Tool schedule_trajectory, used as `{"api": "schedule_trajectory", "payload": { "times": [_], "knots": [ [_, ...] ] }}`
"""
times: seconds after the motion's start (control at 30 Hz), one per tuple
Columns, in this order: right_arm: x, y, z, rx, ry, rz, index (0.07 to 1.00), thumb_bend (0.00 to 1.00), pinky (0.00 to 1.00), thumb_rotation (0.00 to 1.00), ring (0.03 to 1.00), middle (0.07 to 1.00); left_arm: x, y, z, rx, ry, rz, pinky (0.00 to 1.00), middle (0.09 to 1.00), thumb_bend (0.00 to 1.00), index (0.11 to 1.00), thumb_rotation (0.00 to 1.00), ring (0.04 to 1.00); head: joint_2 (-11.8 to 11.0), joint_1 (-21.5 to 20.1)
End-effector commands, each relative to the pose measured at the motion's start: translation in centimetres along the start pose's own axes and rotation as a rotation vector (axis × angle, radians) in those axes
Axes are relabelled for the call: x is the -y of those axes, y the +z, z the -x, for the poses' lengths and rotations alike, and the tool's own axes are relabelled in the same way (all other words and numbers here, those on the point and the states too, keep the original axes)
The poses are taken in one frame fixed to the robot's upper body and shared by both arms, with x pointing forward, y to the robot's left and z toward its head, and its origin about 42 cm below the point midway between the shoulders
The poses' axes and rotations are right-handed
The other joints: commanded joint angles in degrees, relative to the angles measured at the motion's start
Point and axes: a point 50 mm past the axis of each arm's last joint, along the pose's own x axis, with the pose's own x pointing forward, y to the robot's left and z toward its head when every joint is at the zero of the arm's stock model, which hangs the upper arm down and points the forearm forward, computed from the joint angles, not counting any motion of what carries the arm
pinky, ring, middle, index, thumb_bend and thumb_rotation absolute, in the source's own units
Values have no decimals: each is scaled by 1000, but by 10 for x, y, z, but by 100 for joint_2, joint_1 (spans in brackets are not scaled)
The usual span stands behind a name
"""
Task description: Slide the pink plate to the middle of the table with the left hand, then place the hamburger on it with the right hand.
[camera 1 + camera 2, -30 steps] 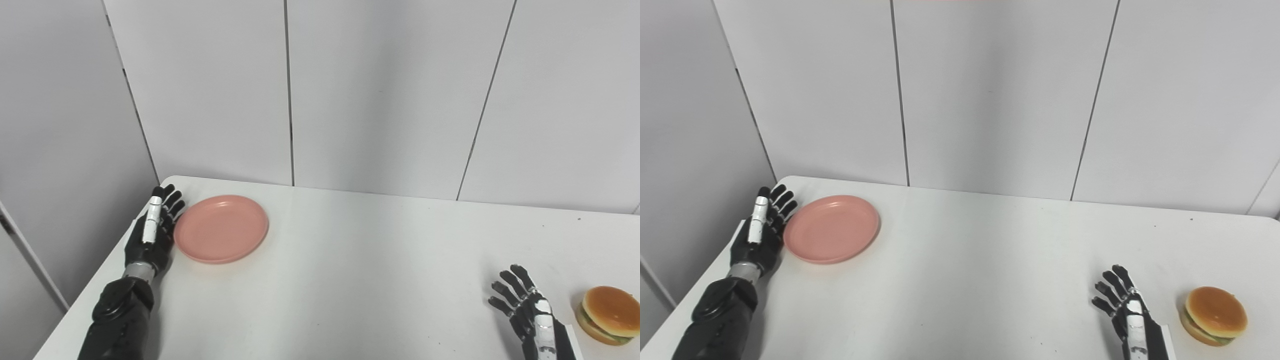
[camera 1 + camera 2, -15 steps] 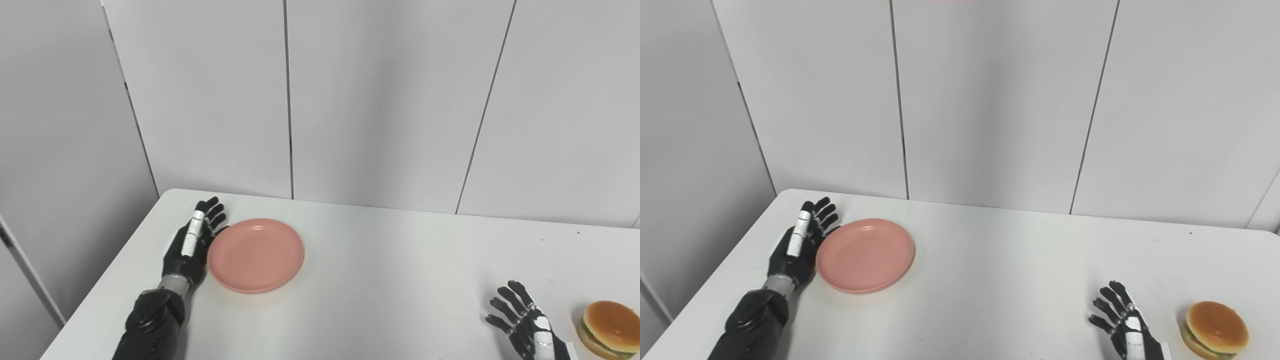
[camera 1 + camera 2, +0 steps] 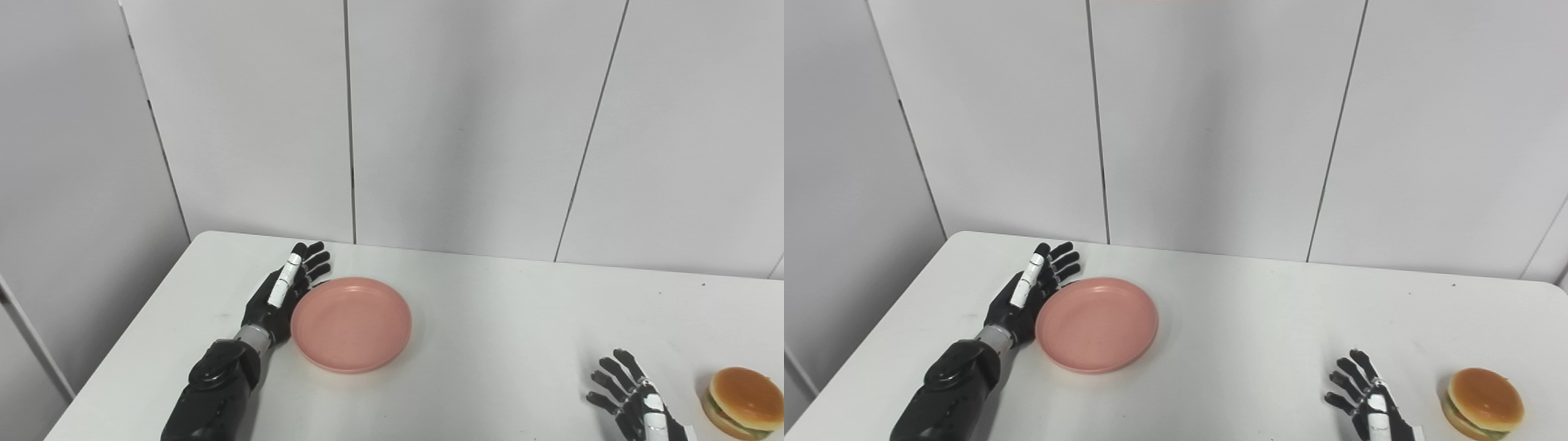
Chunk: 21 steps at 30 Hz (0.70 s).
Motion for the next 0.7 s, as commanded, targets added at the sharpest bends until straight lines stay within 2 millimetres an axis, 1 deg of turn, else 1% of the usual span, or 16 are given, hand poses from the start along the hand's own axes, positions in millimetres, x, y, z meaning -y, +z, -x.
{"api": "schedule_trajectory", "payload": {
  "times": [0.0,0.1,0.2,0.23,0.27,0.3,0.4,0.47,0.5,0.53,0.57,0.6,0.63,0.67],
  "knots": [
    [-7,-20,22,-88,-17,-18,867,713,720,999,803,840,13,27,-16,31,-76,-7,830,900,899,874,791,925,25,-11],
    [-8,-18,22,-85,-9,-6,874,722,724,983,807,847,19,23,-17,-5,-117,10,826,894,901,881,803,914,60,-35],
    [-10,-16,24,-84,-2,7,881,723,722,949,808,851,27,16,-18,-35,-144,30,751,866,909,871,809,875,100,-120],
    [-12,-15,24,-84,-1,7,880,721,719,941,805,850,31,12,-17,-39,-147,44,755,860,900,868,803,877,157,-184],
    [-13,-14,25,-84,2,5,879,721,719,940,805,849,36,7,-16,-41,-152,58,757,859,899,867,803,877,154,-195],
    [-16,-14,25,-85,4,1,881,716,721,937,808,852,39,4,-15,-42,-156,72,762,859,890,871,809,879,202,-275],
    [-22,-12,26,-86,2,-6,883,699,728,924,812,854,53,-4,-13,-38,-158,113,765,862,885,879,809,884,203,-382],
    [-26,-11,26,-86,-1,-6,885,702,732,928,812,854,62,-8,-11,-28,-150,131,778,876,881,883,811,911,237,-472],
    [-28,-11,26,-85,-3,-9,885,704,732,930,811,853,66,-10,-10,-20,-141,141,781,880,879,883,809,916,295,-551],
    [-30,-11,26,-84,-4,-12,881,716,731,929,807,849,67,-11,-9,-14,-135,148,779,883,876,875,798,918,295,-551],
    [-33,-11,25,-82,-4,-16,879,720,730,929,806,848,75,-14,-7,21,-96,169,778,884,875,873,795,918,381,-661],
    [-35,-11,25,-80,-3,-19,872,750,721,944,799,844,80,-16,-6,46,-67,183,762,855,849,829,741,891,381,-661],
    [-39,-10,25,-79,-3,-25,871,753,720,946,798,843,88,-21,-3,75,-36,190,761,852,846,825,735,888,429,-790],
    [-42,-9,25,-79,-3,-29,869,764,723,963,801,845,93,-23,-1,94,-15,193,771,840,824,801,724,878,439,-818]
  ]
}}
